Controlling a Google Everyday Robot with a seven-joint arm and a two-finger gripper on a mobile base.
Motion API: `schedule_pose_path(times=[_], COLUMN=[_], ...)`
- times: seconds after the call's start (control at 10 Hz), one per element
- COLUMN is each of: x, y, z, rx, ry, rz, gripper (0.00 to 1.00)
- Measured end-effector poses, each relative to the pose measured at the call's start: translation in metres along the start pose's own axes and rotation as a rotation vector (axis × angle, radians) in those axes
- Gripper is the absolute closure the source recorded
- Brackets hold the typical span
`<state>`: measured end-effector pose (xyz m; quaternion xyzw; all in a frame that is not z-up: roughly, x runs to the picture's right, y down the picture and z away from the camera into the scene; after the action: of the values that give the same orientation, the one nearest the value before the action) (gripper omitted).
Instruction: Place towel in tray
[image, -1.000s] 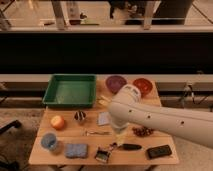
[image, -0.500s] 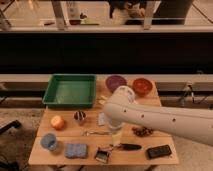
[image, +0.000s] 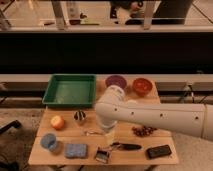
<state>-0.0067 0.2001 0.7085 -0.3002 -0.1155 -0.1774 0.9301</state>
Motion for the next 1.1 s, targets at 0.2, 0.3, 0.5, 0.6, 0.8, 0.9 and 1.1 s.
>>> schedule_pose_path(times=[0.2,0.3,0.5,0.6,0.8,0.9,1.1], x=[0.007,0.006,0.01,0.01,0.015,0.022,0.035], y=[0.0,-0.001,-0.003,-0.005,-0.012,-0.019,-0.035], z=[0.001,0.0,-0.001,-0.001,0.003,0.006,0.014], rx=[0.019,0.031,0.067,0.078,0.093,0.099,0.104], ry=[0.015,0.012,0.013,0.009,-0.006,-0.015,-0.039], rz=[-0.001,-0.005,-0.019,-0.028,-0.043,-0.047,-0.054], gripper=[0.2,0.2,0.2,0.2,0.2,0.2,0.2])
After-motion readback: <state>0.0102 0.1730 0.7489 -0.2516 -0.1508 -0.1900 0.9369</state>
